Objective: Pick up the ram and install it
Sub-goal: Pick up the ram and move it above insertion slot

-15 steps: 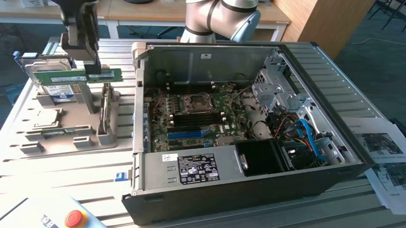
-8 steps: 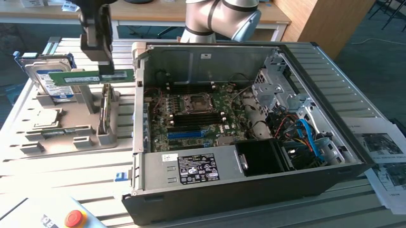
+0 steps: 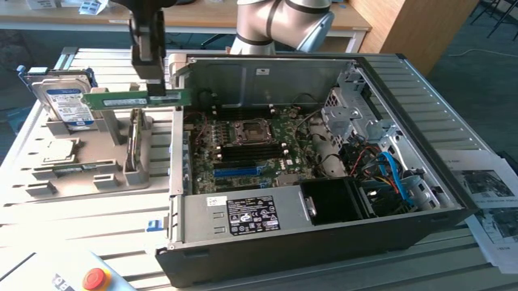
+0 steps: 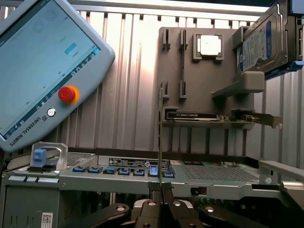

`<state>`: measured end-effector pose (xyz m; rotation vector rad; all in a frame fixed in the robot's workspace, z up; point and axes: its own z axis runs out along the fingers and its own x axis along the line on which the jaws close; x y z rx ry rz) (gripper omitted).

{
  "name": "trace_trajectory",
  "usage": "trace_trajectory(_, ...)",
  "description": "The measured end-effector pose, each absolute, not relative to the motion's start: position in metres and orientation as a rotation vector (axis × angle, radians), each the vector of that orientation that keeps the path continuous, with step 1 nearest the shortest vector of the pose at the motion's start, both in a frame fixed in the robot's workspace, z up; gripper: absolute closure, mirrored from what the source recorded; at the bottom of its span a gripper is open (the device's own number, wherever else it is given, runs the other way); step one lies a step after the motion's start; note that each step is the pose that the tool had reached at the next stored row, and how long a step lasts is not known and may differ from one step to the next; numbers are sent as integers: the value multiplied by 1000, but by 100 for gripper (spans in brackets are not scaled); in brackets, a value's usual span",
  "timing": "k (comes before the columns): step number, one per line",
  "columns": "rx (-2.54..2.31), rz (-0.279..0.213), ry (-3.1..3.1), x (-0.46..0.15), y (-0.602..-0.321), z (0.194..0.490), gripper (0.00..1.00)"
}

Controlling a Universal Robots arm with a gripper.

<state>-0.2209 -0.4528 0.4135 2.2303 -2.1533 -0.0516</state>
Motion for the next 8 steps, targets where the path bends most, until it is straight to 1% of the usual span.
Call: trace_trajectory(8, 2229, -53, -2152, -192, -456, 414, 89)
